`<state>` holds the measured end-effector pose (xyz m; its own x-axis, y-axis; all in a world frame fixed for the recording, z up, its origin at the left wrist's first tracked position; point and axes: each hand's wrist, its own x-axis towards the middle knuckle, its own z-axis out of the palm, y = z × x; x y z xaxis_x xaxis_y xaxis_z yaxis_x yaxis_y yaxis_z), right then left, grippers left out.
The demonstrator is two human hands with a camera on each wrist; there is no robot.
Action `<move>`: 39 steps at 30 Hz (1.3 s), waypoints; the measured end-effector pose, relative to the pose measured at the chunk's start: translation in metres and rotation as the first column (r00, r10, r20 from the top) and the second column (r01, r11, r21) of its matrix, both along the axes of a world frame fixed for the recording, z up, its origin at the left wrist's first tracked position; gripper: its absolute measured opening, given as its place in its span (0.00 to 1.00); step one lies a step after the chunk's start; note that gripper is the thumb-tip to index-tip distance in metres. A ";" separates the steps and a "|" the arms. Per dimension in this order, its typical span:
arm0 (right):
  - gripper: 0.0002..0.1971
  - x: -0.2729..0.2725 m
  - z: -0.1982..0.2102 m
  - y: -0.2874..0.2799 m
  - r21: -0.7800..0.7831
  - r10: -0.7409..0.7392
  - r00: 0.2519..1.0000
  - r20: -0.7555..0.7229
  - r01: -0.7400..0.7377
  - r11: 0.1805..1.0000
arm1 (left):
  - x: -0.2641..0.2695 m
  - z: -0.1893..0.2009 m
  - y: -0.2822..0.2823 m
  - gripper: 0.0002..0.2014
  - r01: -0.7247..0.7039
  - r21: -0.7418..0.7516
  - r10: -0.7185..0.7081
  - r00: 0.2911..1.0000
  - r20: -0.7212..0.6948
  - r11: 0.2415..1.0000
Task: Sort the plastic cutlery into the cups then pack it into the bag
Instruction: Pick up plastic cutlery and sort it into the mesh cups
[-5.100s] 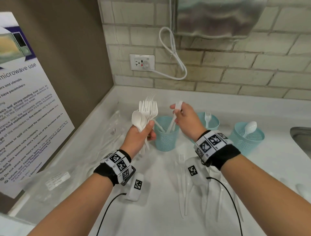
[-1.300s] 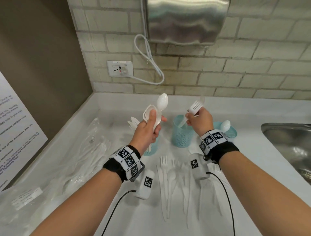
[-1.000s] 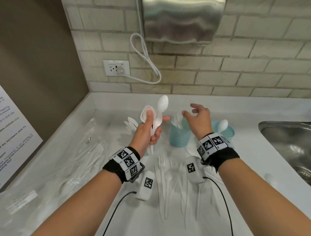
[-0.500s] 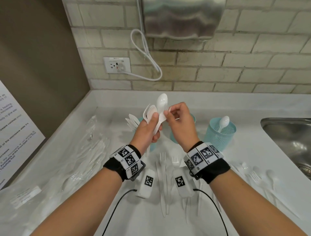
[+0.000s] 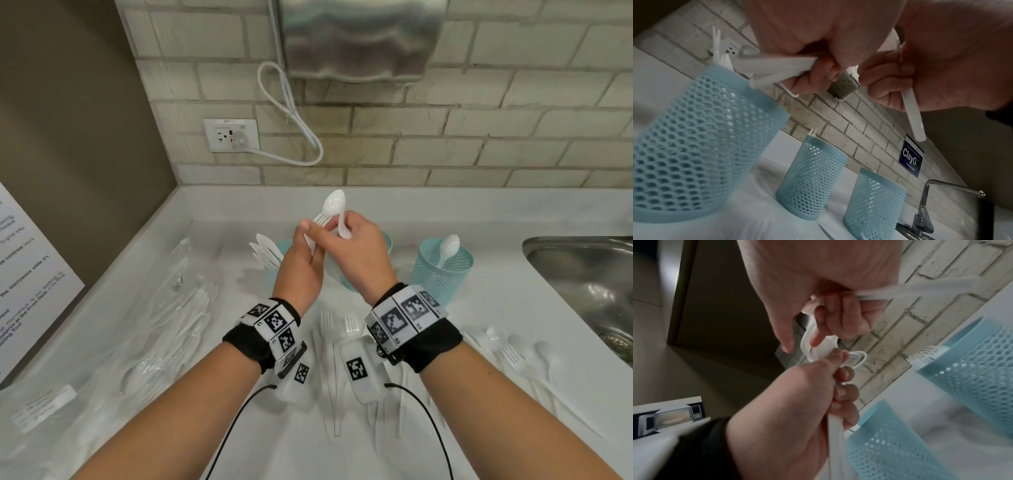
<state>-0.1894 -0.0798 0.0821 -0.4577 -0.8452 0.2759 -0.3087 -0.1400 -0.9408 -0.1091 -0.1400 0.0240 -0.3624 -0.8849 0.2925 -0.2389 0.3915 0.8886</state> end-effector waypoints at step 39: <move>0.22 -0.115 -0.022 -0.051 0.271 0.005 0.938 -0.346 0.095 0.958 | -0.041 0.003 0.024 0.12 0.117 0.209 -0.075 0.977 -0.198 0.971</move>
<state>-0.3040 -0.1307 0.0606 -0.4181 -0.8910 0.1769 -0.6155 0.1346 -0.7765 -0.1499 -0.1157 0.0269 -0.4058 -0.8987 0.1665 -0.0308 0.1955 0.9802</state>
